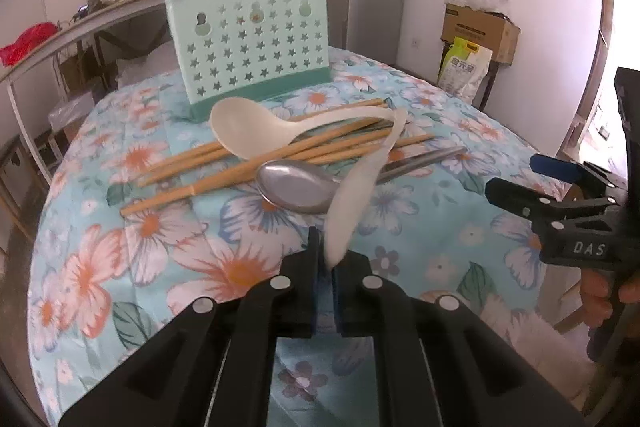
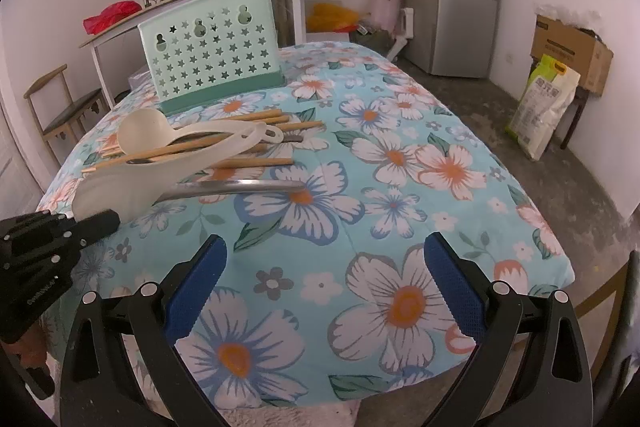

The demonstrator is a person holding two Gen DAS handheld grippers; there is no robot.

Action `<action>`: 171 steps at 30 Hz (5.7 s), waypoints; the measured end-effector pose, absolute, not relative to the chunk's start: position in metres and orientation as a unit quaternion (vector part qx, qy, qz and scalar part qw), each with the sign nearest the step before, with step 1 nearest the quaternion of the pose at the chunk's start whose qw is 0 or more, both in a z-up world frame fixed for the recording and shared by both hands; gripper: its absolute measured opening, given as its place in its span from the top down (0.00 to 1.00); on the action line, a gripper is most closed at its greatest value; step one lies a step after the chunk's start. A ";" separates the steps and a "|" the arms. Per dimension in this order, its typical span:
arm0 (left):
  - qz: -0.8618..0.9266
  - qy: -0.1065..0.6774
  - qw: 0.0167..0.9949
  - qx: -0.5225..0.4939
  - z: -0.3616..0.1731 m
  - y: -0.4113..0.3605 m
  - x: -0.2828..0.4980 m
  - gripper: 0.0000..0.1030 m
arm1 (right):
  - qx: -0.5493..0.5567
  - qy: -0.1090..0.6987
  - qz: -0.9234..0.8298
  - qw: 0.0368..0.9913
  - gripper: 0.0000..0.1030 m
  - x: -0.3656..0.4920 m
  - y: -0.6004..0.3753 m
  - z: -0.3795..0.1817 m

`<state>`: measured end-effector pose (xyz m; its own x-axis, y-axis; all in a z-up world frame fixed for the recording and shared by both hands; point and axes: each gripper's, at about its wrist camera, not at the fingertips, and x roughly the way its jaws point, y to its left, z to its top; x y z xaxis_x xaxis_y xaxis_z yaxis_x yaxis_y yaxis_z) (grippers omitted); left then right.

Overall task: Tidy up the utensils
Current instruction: 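Lift the white rice paddle off the table with the left tool, then carry the paddle toward the green holder with the left tool while the right tool grasps the metal spoon, then insert the paddle into the holder and open the left tool while the right tool carries the spoon, then lower the metal spoon into the green holder and open the right tool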

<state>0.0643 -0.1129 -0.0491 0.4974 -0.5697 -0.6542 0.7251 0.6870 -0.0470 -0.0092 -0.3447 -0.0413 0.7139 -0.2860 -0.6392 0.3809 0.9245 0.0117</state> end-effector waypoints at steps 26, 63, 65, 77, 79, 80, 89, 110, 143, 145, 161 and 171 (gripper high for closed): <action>-0.363 0.208 0.908 -0.040 0.068 -0.029 0.041 0.99 | 0.045 0.282 -0.152 0.946 0.26 -0.012 -0.326 -0.013; -0.242 0.208 0.942 -0.104 0.055 0.053 0.084 0.99 | -0.208 0.324 -0.054 0.921 0.98 0.079 -0.186 -0.044; -0.242 0.200 0.944 -0.105 0.061 0.053 0.082 0.99 | -0.196 0.310 -0.047 0.929 0.99 0.069 -0.190 -0.032; -0.274 0.139 0.951 -0.045 0.137 0.005 0.113 0.99 | -0.032 0.234 -0.008 0.972 1.00 0.039 -0.263 0.063; -0.272 0.148 0.951 -0.009 0.147 -0.012 0.128 0.99 | -0.022 0.216 -0.012 0.976 1.00 0.037 -0.274 0.074; -0.271 0.152 0.951 0.006 0.151 -0.018 0.134 0.99 | -0.019 0.207 -0.016 0.978 1.00 0.036 -0.280 0.079; -0.244 0.230 0.930 0.151 0.157 -0.080 0.192 0.99 | 0.007 0.176 -0.028 0.984 1.00 0.040 -0.318 0.092; -0.285 0.407 0.865 0.070 0.141 -0.129 0.292 0.93 | 0.053 0.167 0.002 0.985 1.00 0.041 -0.353 0.108; -0.299 0.328 0.886 -0.131 0.098 -0.014 0.242 0.66 | 0.246 0.101 0.150 0.952 1.00 0.231 -0.404 0.147; -0.299 0.329 0.886 -0.133 0.096 -0.011 0.241 0.66 | 0.269 0.120 0.143 0.945 1.00 0.239 -0.413 0.130; -0.310 0.340 0.878 -0.134 0.092 -0.019 0.235 0.66 | 0.352 0.181 0.079 0.915 0.99 0.222 -0.455 0.062; -0.311 0.342 0.877 -0.130 0.094 -0.025 0.231 0.65 | 0.366 0.185 0.073 0.909 0.94 0.213 -0.457 0.067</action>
